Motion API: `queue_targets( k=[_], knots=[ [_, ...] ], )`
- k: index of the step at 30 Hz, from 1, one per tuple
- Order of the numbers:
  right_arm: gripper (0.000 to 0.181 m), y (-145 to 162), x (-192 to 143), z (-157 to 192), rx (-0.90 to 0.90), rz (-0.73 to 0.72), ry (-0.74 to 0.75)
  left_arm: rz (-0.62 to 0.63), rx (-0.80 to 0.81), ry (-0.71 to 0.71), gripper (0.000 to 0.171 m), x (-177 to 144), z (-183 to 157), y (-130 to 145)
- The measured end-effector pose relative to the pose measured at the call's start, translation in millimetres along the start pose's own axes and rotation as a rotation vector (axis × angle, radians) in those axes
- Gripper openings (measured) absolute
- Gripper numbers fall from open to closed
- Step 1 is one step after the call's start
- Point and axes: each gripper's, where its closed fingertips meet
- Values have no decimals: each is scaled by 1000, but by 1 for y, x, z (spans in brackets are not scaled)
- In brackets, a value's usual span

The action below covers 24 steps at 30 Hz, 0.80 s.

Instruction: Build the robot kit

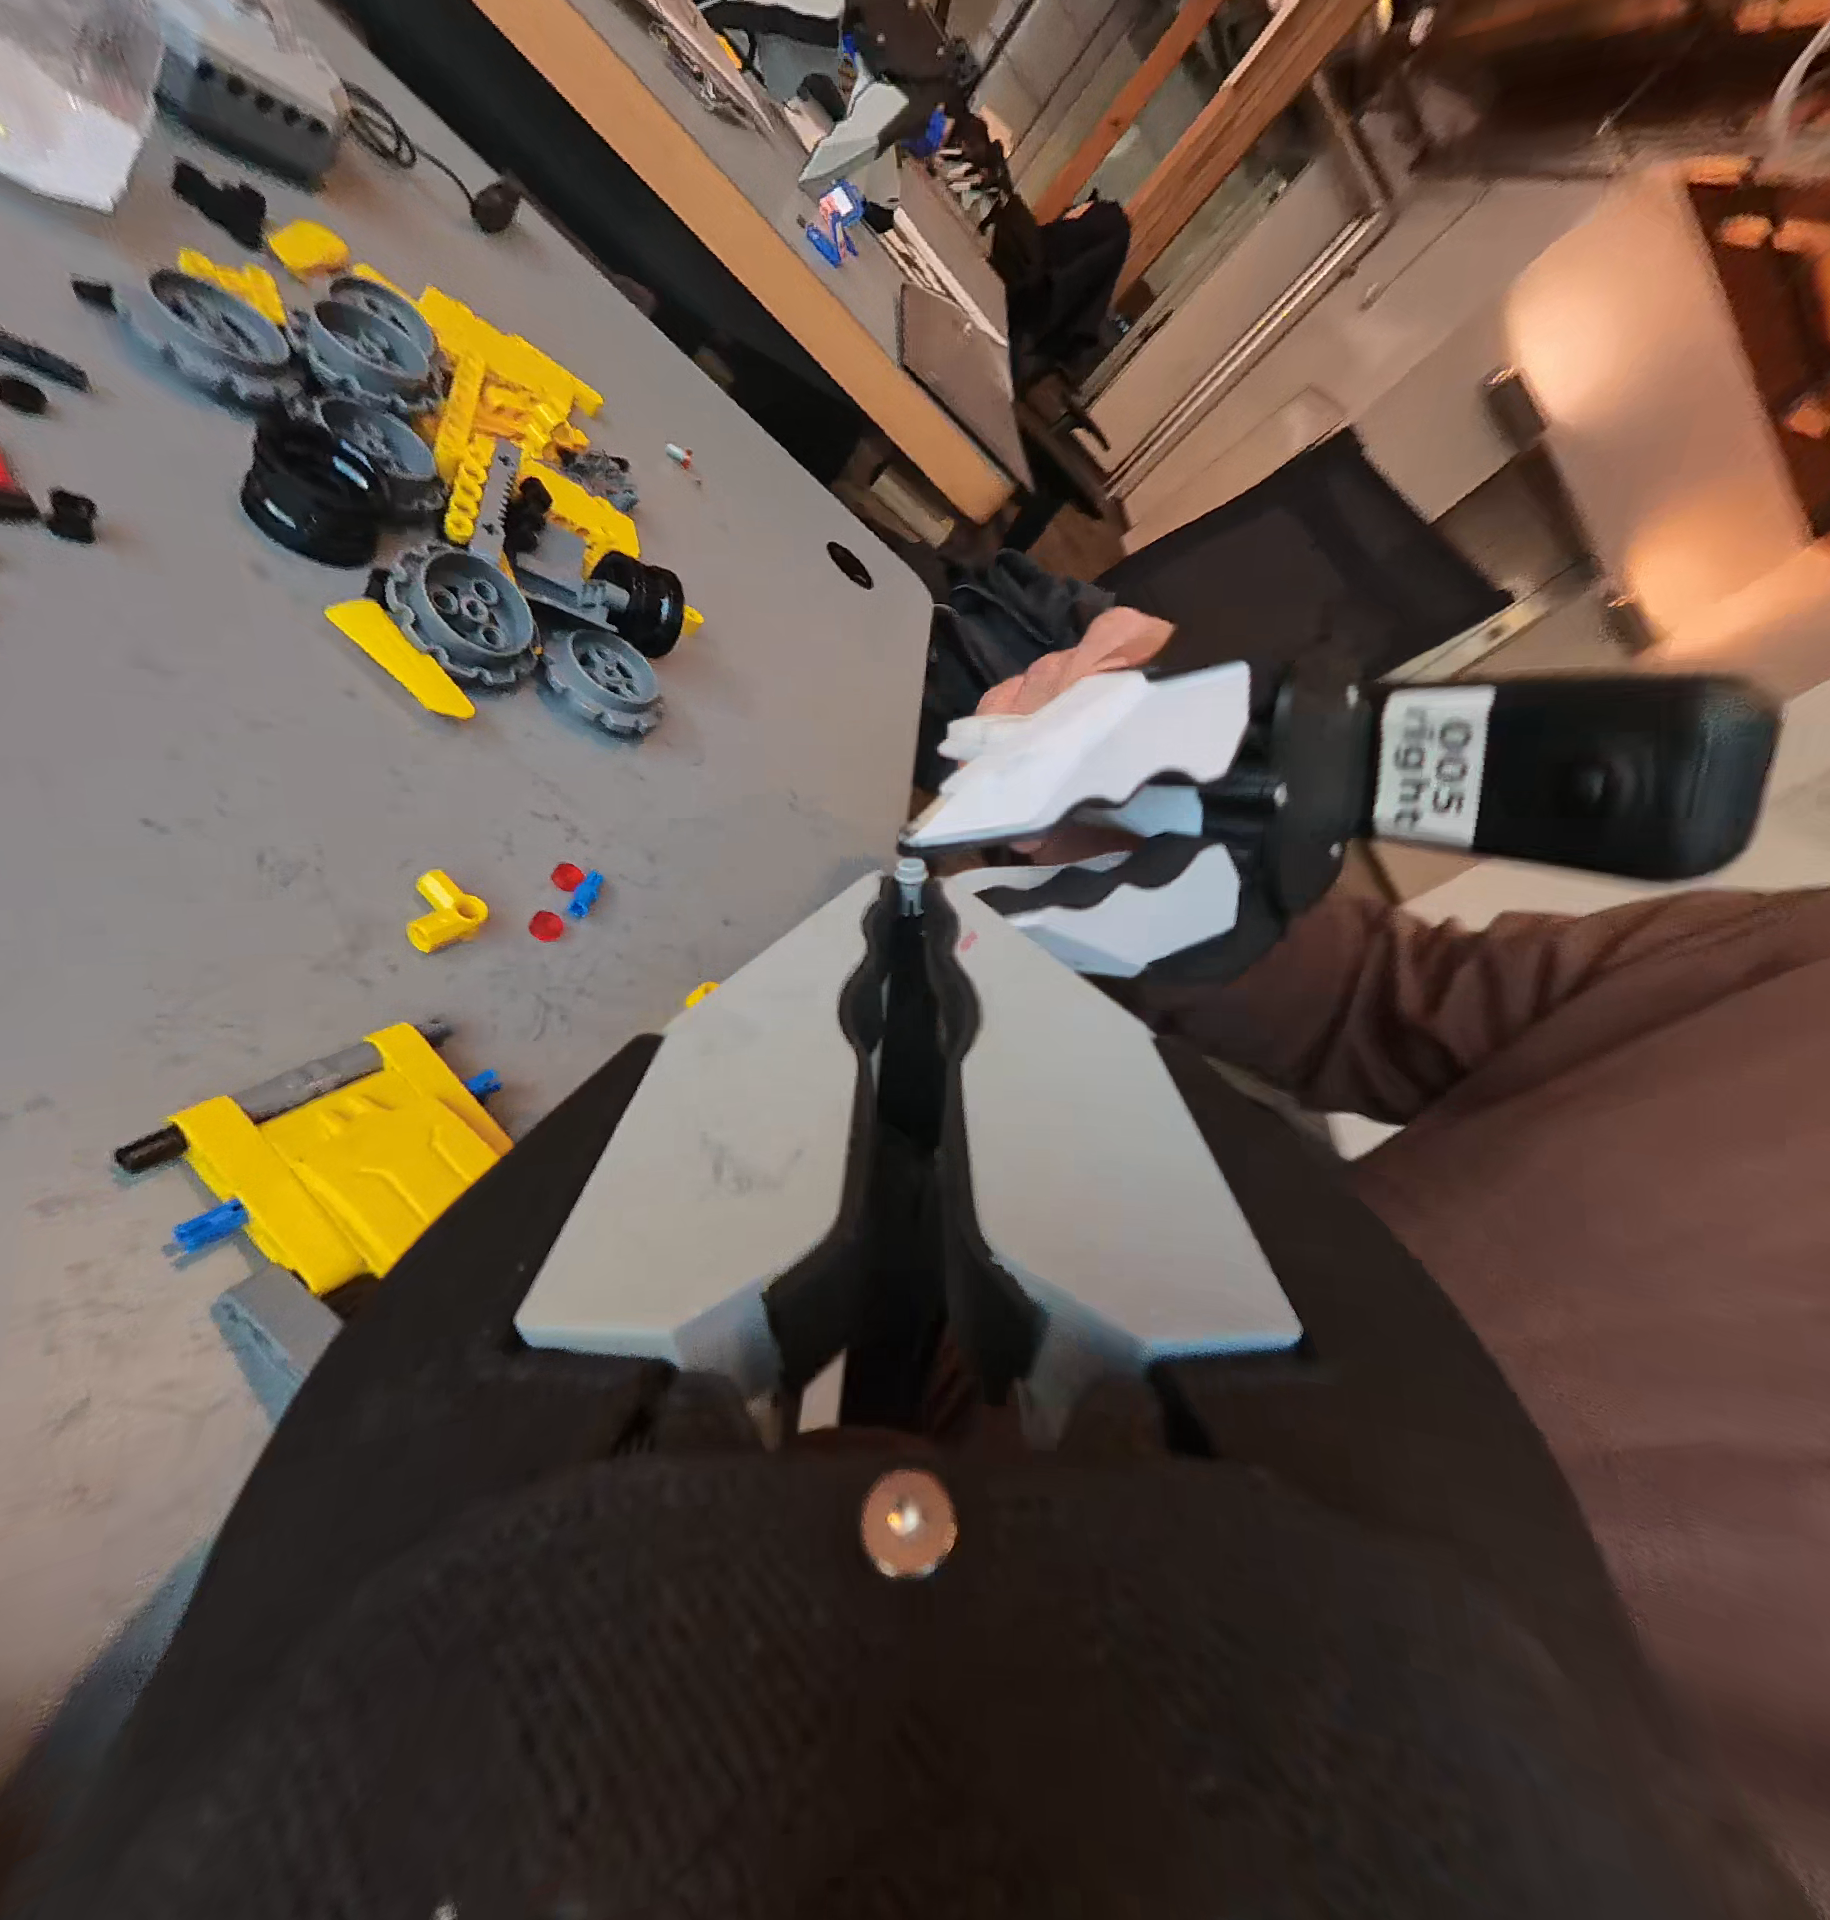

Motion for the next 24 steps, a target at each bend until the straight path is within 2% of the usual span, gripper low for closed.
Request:
queue_targets(
  k=[2,7,10,14,24],
  knots=[
    [6,2,-6,1,140,-24,-83,14,156,-75,1,-1,0,0],
    [8,6,-13,-13,610,-40,-265,159,733,-431,1,-3,13,5],
    [9,2,-12,-7,753,-35,-364,195,941,-539,1,2,8,4],
    [0,4,-8,-1,812,3,-379,201,1081,-662,1,3,9,0],
    [4,8,-7,-1,938,50,-396,226,1192,-761,1,7,14,1]
  ],
)
Point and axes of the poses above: each gripper's, where its closed fingertips meet, x out along the fingers, y out of its underside, z = x × y across the jaws, and after that the axes turned 2 degrees about y, right-handed
